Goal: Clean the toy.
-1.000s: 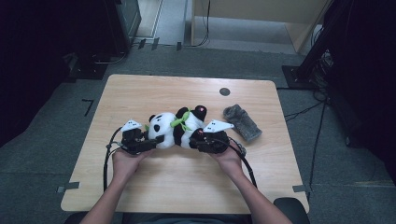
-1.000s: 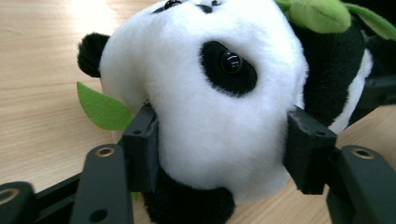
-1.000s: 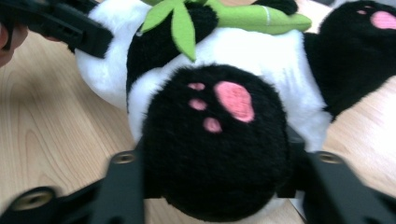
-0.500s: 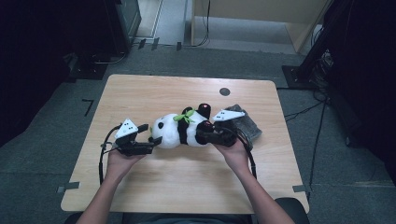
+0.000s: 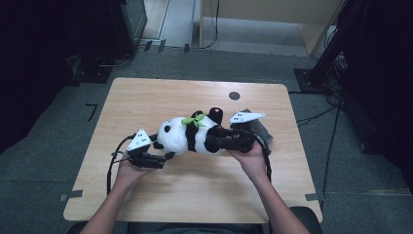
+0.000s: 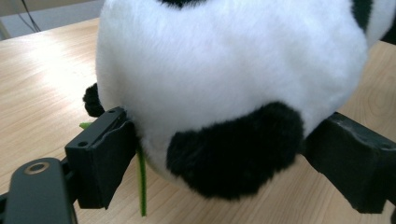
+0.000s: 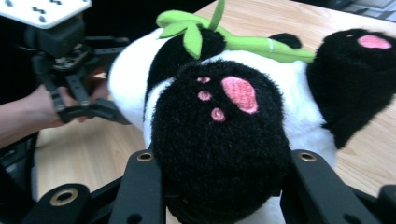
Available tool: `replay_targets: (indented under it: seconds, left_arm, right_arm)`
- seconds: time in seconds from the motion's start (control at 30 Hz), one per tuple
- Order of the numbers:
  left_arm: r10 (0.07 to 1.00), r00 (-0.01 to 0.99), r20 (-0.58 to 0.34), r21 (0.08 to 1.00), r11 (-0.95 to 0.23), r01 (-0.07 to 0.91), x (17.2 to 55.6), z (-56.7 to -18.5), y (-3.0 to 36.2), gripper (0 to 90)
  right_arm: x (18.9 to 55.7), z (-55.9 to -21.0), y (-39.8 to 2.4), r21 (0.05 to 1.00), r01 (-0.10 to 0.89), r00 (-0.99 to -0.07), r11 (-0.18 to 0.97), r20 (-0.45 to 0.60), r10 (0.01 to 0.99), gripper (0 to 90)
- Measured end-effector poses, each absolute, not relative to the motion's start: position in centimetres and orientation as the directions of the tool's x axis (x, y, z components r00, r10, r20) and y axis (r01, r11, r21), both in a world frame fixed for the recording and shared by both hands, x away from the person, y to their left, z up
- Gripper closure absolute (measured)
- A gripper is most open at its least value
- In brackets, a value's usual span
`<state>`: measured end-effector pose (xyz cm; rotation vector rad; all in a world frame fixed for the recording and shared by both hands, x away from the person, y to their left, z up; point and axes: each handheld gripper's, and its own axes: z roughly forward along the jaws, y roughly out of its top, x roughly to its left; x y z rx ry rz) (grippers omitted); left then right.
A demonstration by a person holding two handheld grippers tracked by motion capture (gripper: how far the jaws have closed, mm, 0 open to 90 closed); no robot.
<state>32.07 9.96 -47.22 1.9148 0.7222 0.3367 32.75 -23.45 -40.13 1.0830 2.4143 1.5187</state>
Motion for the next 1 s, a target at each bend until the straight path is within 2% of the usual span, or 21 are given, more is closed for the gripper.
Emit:
replay_targets:
  seconds: [0.13,0.2,0.27,0.37,0.5,0.63,0.7,0.87,1.0]
  left_arm:
    - [0.621,0.776,-0.110,0.897,-0.273,0.346,32.3,-47.1,9.8,23.7]
    - [0.634,0.760,-0.145,0.882,-0.265,0.389,32.3,-47.1,9.7,35.3]
    - [0.643,0.751,-0.152,0.868,-0.278,0.413,32.4,-47.2,9.6,47.5]
    - [0.650,0.745,-0.149,0.862,-0.284,0.421,32.4,-47.1,9.7,55.9]
    - [0.633,0.751,-0.188,0.844,-0.286,0.453,32.4,-46.7,10.0,62.4]
    - [0.617,0.750,-0.238,0.830,-0.271,0.487,32.6,-46.3,10.6,65.2]
    - [0.628,0.743,-0.231,0.828,-0.274,0.489,32.7,-46.0,10.9,65.3]
    - [0.656,0.703,-0.274,0.828,-0.211,0.520,33.0,-45.1,12.4,65.2]
    - [0.635,0.709,-0.308,0.836,-0.175,0.520,32.8,-43.7,12.8,64.9]
  right_arm:
    - [33.0,-40.2,-23.6,0.807,0.539,-0.743,0.240,0.322,0.586,63.7]
    - [33.0,-40.3,-23.6,0.804,0.541,-0.742,0.247,0.318,0.590,63.6]
    - [32.9,-40.5,-23.2,0.804,0.525,-0.749,0.279,0.282,0.599,63.0]
    - [32.9,-40.7,-23.0,0.803,0.513,-0.754,0.304,0.251,0.607,61.3]
    - [33.3,-41.1,-23.3,0.811,0.491,-0.759,0.318,0.220,0.613,54.0]
    - [33.3,-41.6,-23.8,0.867,0.382,-0.805,0.319,0.143,0.576,39.2]
    - [33.2,-41.8,-23.9,0.880,0.355,-0.806,0.315,0.118,0.580,33.8]
    - [33.1,-42.0,-24.8,0.885,0.368,-0.810,0.285,0.155,0.566,25.9]
    - [33.2,-42.4,-24.8,0.890,0.356,-0.822,0.286,0.152,0.549,14.7]
